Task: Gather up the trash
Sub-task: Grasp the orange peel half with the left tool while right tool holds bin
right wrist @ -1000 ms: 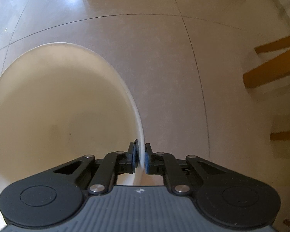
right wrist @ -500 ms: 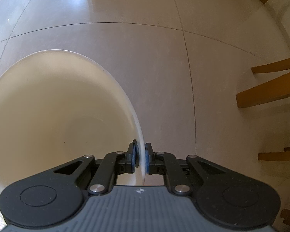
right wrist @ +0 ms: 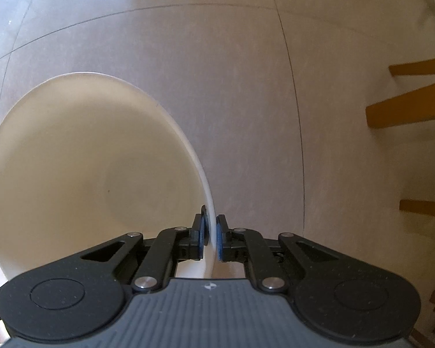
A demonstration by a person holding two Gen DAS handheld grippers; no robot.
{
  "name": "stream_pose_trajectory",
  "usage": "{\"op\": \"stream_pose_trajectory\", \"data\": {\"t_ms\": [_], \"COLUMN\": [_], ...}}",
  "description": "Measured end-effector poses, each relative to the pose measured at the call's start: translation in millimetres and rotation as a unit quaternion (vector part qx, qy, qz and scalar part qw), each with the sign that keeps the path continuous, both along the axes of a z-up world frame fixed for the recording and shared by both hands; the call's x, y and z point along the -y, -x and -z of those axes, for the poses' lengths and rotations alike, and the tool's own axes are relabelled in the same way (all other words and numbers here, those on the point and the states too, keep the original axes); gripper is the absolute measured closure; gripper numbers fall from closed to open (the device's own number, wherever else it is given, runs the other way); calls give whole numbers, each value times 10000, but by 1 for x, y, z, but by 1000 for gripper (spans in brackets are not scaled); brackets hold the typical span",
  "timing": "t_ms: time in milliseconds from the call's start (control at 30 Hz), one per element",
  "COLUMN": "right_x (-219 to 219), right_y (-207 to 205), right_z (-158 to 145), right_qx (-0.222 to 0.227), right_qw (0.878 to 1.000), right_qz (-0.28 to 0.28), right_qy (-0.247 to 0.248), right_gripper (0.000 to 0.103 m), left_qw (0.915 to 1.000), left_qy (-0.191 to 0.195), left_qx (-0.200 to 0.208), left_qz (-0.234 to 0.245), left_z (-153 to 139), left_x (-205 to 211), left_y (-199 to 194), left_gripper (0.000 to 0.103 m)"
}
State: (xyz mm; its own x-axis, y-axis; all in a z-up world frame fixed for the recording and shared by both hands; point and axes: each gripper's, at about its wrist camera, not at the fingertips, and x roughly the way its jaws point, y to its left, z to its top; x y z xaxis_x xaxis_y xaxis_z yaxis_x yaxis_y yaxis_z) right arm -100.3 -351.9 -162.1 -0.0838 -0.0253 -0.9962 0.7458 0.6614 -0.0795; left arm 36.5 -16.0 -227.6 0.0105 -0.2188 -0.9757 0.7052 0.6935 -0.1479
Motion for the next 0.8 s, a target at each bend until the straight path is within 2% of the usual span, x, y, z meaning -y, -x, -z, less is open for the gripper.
{"op": "stream_pose_trajectory", "data": {"t_ms": [100,267,400,600,633,733,800], "right_x": [4,-8,-20,-33,-34,-34,-32], "right_y": [1,2,5,12,13,19,21], "right_z": [3,6,10,6,5,2,2], "right_qx": [-37,-42,26,309,342,533,532], "right_qw": [10000,9996,9988,9966,9966,9962,9966], "right_qz": [21,-95,-106,-206,-203,-41,-43], "right_qy": [-21,266,485,731,724,683,628], "right_gripper": [93,91,88,89,89,89,92], "left_qw": [9986,9933,9889,9806,9783,9698,9646], "left_qy": [81,342,519,484,477,345,408], "left_qx": [359,757,909,1207,1215,1819,1903], "left_qz": [375,800,1057,1470,1606,1585,1782], "left_z": [-5,-9,-7,6,7,7,7], "left_x": [10,24,25,16,14,7,3], "left_y": [-2,-14,-22,-10,-7,-1,-1], "left_gripper": [1,1,1,1,1,1,1]}}
